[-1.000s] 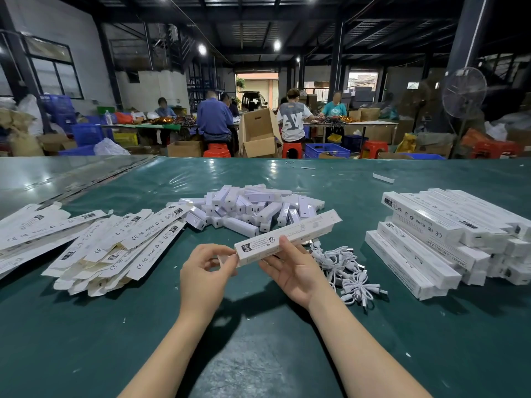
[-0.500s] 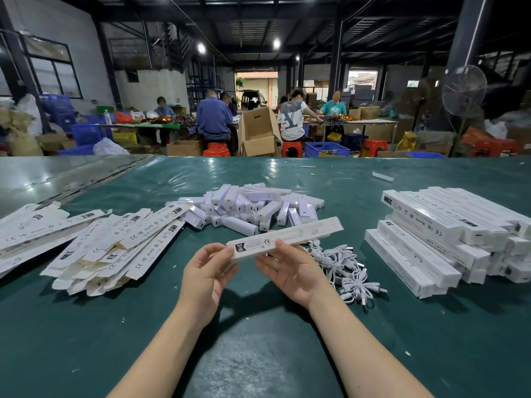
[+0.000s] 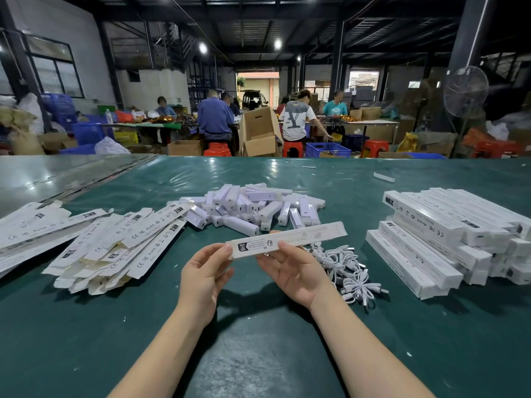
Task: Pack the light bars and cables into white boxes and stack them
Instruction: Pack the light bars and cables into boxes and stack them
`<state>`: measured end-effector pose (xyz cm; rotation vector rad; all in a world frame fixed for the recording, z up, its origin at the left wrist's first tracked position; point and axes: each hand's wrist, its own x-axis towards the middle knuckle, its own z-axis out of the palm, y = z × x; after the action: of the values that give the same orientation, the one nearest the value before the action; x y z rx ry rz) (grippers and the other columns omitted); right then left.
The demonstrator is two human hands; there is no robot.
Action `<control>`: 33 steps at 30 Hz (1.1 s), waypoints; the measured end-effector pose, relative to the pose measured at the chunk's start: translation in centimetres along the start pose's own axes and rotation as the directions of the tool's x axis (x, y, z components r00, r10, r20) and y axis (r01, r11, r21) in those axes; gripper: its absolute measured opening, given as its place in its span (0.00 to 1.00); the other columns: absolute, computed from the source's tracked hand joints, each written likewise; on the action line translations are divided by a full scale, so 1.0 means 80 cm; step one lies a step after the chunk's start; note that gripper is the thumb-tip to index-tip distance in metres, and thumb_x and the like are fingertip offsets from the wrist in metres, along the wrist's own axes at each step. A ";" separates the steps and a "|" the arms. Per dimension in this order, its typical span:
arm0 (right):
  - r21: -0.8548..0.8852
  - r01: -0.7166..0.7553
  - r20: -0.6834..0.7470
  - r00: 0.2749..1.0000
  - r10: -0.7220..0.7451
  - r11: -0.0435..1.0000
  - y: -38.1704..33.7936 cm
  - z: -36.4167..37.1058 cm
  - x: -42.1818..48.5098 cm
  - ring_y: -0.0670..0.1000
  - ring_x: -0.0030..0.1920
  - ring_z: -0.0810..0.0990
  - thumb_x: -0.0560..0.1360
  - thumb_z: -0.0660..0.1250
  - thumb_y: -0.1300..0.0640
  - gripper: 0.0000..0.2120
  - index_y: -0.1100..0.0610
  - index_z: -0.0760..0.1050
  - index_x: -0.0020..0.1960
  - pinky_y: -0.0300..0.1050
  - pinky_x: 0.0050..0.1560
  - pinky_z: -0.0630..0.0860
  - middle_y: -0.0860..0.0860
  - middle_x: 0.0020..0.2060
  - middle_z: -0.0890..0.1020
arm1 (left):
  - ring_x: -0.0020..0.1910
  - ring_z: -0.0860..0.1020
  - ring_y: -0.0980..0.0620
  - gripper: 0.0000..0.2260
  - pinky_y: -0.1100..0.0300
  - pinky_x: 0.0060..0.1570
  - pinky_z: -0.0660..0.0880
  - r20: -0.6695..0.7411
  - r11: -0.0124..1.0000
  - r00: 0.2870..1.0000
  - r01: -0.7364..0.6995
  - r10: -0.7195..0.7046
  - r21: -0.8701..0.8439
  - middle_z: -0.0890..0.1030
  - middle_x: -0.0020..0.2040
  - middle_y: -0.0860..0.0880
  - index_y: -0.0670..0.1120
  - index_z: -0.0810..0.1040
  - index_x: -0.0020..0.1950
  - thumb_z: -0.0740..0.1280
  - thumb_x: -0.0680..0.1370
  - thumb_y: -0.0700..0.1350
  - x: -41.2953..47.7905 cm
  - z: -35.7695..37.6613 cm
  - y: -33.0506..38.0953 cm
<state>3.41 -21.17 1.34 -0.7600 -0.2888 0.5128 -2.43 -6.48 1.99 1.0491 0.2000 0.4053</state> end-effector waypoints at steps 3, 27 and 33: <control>0.003 -0.001 0.000 1.000 0.001 1.000 0.000 0.000 -0.001 0.55 0.40 0.84 0.66 0.65 0.61 0.15 0.63 0.75 0.52 0.42 0.39 0.80 0.58 0.39 0.85 | 0.29 0.78 0.62 0.07 0.65 0.35 0.73 0.007 1.000 1.000 0.004 -0.004 -0.004 0.82 0.30 0.55 0.49 0.76 0.37 0.67 0.73 0.38 0.001 -0.001 0.000; 0.280 0.110 -0.022 0.994 -0.108 0.954 -0.004 0.013 -0.004 0.58 0.39 0.84 0.43 0.84 0.63 0.29 0.66 0.82 0.43 0.46 0.36 0.81 0.61 0.40 0.84 | 0.56 0.73 0.63 0.32 0.64 0.54 0.71 0.339 0.744 0.895 -0.434 0.290 0.508 0.71 0.58 0.63 0.70 0.60 0.61 0.68 0.66 0.44 -0.033 0.030 -0.013; -0.241 0.201 -0.070 0.972 -0.224 0.949 0.015 0.032 -0.001 0.54 0.40 0.81 0.72 0.63 0.70 0.14 0.59 0.73 0.55 0.44 0.40 0.79 0.56 0.40 0.82 | 0.46 0.78 0.51 0.18 0.57 0.45 0.74 0.097 0.996 0.993 0.070 -0.064 -0.060 0.81 0.47 0.50 0.54 0.62 0.63 0.63 0.78 0.40 -0.030 0.043 -0.016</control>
<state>1.86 -18.97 2.28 -0.9659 -0.3405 0.2384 -3.11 -10.79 2.52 0.9944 0.1364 0.2981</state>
